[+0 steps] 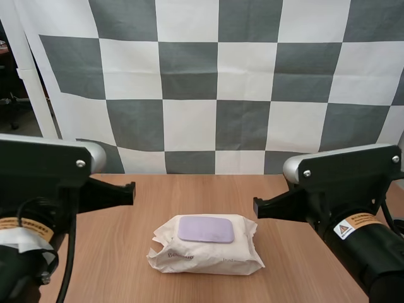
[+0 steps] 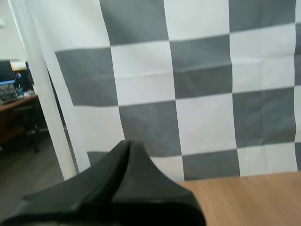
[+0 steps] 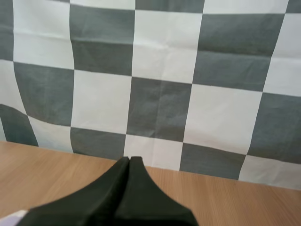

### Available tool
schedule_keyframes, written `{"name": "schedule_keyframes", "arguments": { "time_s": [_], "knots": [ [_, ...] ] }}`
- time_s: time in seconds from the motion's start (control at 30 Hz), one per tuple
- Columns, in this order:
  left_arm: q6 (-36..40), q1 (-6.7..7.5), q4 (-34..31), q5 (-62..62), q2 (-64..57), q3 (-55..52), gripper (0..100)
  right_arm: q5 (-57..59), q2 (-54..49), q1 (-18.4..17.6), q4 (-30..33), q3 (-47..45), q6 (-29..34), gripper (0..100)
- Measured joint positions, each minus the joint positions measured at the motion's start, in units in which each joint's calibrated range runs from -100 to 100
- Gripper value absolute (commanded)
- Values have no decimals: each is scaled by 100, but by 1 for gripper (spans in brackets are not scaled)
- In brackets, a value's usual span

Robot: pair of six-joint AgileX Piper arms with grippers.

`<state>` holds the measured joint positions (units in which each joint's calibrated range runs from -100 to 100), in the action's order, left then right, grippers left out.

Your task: Open the wet wipes lid

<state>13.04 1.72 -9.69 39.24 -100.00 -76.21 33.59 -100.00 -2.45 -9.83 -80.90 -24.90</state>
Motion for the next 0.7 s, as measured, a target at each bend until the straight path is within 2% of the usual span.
{"name": "schedule_keyframes", "arguments": {
  "time_s": [0.13,0.23,0.33,0.43,0.57,0.63,0.7],
  "knots": [
    [29,0,38,-740,0,571,0,-68,0,0,-12,166,0,0],
    [-28,0,-38,-800,0,680,0,195,0,0,165,406,-13,0],
    [-244,0,-22,-333,11,680,0,878,22,0,467,847,-176,0],
    [-543,0,85,139,203,680,0,1537,268,0,501,1212,-524,0],
    [-1194,0,630,881,935,680,0,2732,796,0,301,1779,-1167,0],
    [-1317,0,716,1034,1080,680,0,2990,937,0,248,1890,-1297,0],
    [-1749,0,1163,1666,1615,680,0,3768,1404,0,118,2169,-1583,2]
  ]
}}
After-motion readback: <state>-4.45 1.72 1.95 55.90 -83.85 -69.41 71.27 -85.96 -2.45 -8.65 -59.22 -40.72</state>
